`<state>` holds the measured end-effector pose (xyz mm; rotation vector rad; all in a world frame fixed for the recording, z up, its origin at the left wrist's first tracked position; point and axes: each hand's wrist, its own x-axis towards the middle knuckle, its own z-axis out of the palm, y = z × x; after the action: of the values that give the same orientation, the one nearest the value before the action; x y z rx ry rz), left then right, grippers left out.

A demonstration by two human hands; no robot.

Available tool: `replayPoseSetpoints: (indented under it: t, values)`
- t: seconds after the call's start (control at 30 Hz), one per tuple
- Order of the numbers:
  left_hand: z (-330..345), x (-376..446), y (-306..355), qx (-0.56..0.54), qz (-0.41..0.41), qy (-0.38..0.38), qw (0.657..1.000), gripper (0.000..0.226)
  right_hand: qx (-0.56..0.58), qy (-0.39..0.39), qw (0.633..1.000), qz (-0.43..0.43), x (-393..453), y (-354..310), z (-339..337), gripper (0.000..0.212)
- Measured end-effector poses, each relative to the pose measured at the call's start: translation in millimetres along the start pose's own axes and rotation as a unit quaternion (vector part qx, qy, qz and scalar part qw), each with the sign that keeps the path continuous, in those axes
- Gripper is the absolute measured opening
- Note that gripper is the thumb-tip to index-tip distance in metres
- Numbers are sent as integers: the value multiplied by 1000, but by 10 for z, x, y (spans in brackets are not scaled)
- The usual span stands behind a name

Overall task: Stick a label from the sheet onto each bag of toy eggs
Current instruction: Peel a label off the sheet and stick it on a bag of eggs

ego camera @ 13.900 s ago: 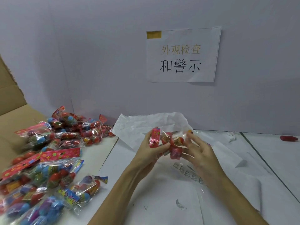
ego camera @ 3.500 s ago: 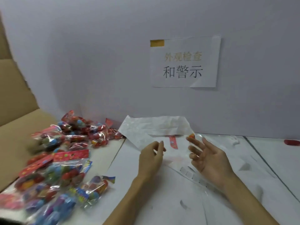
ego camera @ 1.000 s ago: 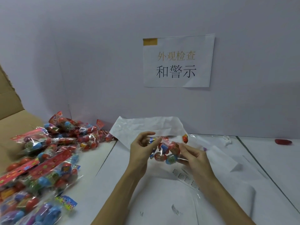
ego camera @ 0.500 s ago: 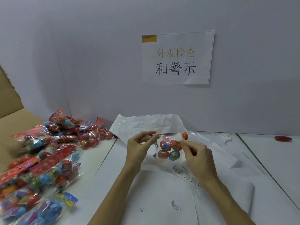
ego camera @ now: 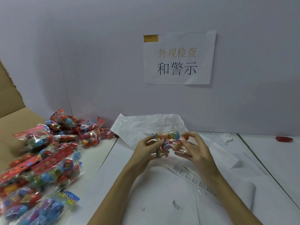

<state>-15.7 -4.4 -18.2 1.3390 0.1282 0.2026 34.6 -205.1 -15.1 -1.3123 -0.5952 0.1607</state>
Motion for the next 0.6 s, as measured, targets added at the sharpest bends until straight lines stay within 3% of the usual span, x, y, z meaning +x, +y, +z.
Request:
replayPoseSetpoints:
  t: [0.1,0.27,0.47,0.6]
  values:
    - [50,-20,8,25,17,-30,999,30,-19,34,999,30,15,40,26,46]
    - [145,-36,-18,121,73,22,990,25,-39,39,998,43,15,131,-4,35]
    - [141,8,-86,161,132,98,973,21,44,63,986,147,40,145,17,33]
    - [168,18,-170,238,199,141,940,16,-4,93,987,127,31,125,59,39]
